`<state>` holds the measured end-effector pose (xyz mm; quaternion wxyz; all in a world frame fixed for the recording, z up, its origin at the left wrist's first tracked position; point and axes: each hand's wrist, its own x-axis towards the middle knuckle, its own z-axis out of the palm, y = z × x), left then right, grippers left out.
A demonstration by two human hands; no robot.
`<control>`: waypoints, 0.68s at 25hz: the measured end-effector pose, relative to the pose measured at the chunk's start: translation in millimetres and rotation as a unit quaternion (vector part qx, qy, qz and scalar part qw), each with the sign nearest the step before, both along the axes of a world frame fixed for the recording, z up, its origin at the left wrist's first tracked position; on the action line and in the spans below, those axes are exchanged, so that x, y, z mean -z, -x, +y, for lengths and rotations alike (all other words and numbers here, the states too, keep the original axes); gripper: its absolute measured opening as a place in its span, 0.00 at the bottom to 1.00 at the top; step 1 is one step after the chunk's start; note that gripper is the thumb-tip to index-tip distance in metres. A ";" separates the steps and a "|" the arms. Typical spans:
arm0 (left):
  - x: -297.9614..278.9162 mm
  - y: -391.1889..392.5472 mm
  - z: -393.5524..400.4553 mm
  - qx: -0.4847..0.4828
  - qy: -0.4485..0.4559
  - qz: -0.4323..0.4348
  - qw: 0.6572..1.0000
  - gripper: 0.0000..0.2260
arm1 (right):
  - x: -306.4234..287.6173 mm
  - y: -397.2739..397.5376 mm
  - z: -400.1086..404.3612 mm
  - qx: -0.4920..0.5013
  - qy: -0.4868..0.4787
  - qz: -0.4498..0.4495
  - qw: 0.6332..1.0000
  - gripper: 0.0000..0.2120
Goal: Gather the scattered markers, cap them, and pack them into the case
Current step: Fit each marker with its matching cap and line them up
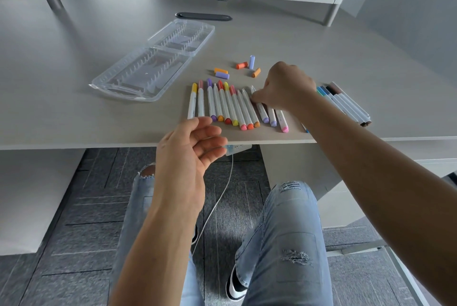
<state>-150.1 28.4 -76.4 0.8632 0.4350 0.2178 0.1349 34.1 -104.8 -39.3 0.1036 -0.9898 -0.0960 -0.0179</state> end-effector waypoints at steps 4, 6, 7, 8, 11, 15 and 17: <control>0.4 -2.1 -0.7 0.005 0.008 -0.002 1.000 0.09 | 0.8 1.2 2.2 0.007 -0.006 0.003 1.000 0.20; -0.4 -5.5 -0.9 0.006 0.007 -0.004 1.000 0.10 | 1.9 0.7 -0.4 0.020 -0.047 0.020 0.998 0.21; -1.0 -7.8 -1.5 0.006 0.000 -0.007 1.000 0.09 | 1.8 1.2 -3.1 0.031 -0.078 0.030 0.996 0.20; -1.4 -10.8 -2.5 0.005 -0.014 -0.012 1.000 0.09 | 1.4 2.6 -6.6 0.041 -0.115 0.037 0.992 0.19; -4.6 -25.7 -9.9 0.009 -0.123 -0.026 0.992 0.05 | -8.1 11.5 -14.8 0.056 -0.214 0.059 0.973 0.20; -10.7 -53.1 -28.1 0.064 -0.213 -0.022 0.975 0.09 | -16.2 21.4 -15.9 0.039 -0.290 0.087 0.952 0.21; -11.9 -61.9 -36.1 0.076 -0.189 -0.015 0.979 0.13 | -14.3 25.5 -13.6 0.019 -0.304 0.098 0.948 0.21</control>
